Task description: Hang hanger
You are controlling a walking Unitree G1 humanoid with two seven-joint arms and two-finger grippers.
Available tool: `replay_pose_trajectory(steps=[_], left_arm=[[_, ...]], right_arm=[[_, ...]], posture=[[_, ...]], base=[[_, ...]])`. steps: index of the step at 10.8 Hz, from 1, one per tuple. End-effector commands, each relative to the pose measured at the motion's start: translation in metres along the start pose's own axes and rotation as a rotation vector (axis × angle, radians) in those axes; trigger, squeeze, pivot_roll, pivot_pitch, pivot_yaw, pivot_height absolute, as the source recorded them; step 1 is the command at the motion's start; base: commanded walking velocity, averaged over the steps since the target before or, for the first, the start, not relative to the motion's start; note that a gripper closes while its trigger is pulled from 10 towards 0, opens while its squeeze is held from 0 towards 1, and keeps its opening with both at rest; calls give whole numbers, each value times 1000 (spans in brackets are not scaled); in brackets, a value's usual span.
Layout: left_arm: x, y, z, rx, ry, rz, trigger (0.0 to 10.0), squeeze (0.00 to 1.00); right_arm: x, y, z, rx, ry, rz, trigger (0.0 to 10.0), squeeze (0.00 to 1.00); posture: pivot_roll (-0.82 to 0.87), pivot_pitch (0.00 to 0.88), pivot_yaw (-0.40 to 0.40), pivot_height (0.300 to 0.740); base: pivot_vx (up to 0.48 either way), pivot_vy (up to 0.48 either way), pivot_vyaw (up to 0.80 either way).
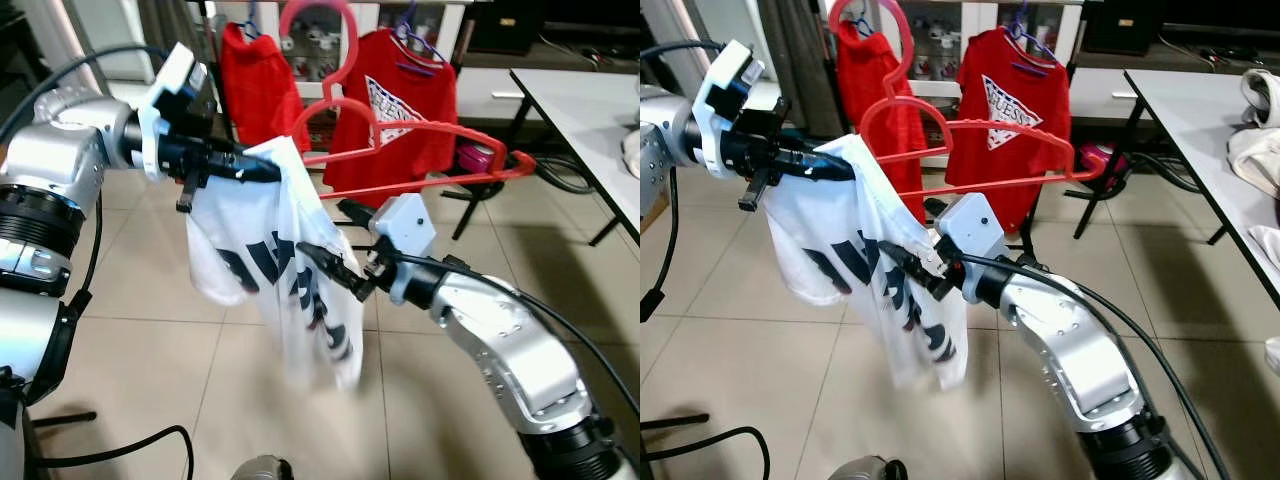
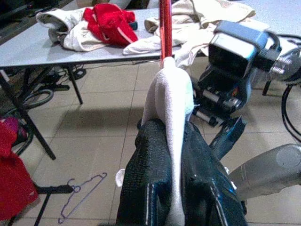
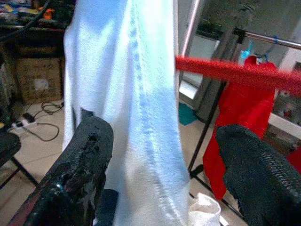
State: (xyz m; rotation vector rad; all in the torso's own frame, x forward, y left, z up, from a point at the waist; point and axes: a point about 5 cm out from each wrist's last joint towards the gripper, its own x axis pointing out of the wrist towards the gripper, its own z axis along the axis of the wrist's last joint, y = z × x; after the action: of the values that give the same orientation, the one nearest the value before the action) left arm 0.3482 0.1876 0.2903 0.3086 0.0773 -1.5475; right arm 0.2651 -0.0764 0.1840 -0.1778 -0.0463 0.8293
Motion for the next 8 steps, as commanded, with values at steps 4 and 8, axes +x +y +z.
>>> replay_pose_trajectory(steps=[4, 8], left_arm=[[0, 0, 15, 30, -43, -2, 0, 0], [3, 5, 20, 36, -60, 7, 0, 0]], right_arm=[[1, 16, 18, 121, -152, 124, 10000, 0], [-1, 30, 21, 141, -182, 286, 10000, 0]], posture=[[-67, 68, 80, 740], [-67, 78, 82, 740]], base=[[0, 0, 0], [0, 0, 0]])
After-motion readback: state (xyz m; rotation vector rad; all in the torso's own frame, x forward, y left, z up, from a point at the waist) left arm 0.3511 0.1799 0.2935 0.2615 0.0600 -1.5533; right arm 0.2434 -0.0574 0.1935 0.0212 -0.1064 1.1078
